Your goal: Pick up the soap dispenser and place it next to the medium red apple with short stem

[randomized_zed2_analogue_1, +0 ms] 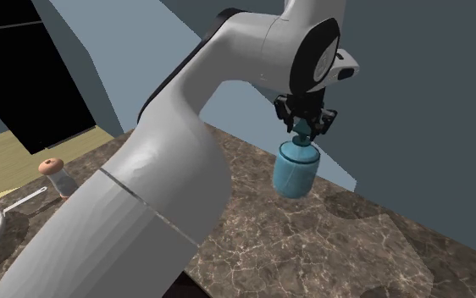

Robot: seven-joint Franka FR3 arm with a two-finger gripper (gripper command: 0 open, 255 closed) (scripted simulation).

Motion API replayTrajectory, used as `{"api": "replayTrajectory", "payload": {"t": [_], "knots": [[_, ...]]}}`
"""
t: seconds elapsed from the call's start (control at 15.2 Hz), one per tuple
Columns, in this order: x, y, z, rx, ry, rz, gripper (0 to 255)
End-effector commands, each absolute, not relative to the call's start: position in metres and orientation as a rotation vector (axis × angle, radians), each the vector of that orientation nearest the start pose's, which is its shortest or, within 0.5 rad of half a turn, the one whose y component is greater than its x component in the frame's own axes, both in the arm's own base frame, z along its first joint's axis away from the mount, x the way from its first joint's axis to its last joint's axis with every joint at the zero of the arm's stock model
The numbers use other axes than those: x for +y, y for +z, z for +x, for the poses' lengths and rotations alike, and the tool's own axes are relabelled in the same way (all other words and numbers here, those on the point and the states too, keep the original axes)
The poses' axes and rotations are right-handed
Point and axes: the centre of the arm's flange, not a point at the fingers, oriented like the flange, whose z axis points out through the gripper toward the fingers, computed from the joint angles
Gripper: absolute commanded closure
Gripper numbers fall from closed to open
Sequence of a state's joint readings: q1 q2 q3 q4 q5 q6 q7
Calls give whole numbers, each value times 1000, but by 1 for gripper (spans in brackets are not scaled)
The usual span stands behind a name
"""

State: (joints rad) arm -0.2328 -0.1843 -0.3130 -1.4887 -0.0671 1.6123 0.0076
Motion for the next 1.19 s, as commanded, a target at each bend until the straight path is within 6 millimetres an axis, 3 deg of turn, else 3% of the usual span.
{"api": "replayTrajectory", "payload": {"t": [0.0,0.46,1.12], "knots": [[-280,771,406,890,-461,-3071,255],[-280,806,406,890,-461,-3071,255],[-152,806,373,890,-461,-3071,255]]}}
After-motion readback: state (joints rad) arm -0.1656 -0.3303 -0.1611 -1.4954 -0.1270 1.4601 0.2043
